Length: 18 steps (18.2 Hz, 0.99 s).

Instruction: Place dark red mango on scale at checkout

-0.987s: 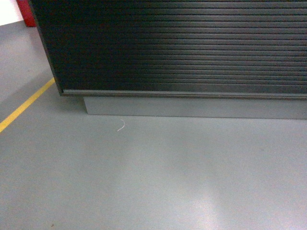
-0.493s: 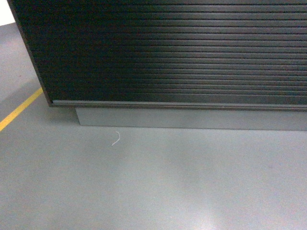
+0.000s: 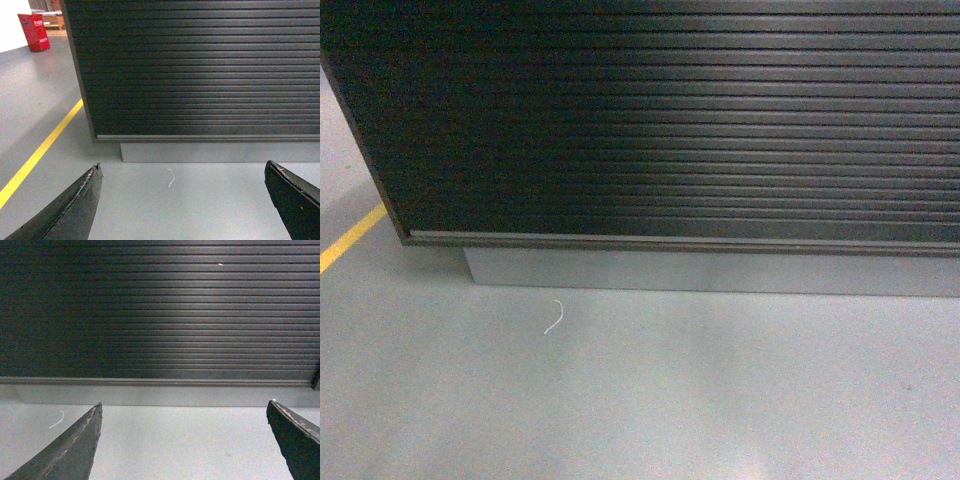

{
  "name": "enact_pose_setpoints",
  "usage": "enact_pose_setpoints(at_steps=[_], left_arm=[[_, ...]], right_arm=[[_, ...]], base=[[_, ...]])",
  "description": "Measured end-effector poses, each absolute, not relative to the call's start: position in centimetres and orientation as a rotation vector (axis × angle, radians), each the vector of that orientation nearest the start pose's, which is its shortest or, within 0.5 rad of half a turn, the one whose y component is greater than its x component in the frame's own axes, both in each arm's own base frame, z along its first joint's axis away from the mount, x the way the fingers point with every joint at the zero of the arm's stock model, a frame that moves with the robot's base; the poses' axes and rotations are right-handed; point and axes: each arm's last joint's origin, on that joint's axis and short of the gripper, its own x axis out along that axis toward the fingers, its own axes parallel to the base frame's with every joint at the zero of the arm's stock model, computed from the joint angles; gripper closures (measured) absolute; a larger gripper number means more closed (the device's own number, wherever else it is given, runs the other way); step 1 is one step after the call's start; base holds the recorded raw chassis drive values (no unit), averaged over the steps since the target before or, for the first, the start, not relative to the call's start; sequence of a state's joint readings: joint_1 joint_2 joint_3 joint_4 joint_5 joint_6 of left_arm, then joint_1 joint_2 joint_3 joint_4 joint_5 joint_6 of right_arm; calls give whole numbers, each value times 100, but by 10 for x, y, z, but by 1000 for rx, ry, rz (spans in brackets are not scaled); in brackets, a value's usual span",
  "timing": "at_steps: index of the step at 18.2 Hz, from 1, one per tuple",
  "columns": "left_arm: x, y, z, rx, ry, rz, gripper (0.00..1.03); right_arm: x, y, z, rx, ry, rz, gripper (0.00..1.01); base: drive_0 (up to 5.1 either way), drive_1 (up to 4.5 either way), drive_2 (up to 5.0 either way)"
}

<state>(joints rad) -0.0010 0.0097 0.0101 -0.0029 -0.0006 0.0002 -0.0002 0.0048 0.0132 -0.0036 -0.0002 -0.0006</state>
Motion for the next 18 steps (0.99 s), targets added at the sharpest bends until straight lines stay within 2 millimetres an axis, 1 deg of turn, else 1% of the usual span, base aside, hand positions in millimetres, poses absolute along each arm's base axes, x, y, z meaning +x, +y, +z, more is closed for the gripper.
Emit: enact_pose_setpoints(at_steps=[18], left_arm=[[98,0,166,0,2,-1,5]], right_arm=[[97,0,167,-1,-4,0,3]], base=[[-4,310,-318]])
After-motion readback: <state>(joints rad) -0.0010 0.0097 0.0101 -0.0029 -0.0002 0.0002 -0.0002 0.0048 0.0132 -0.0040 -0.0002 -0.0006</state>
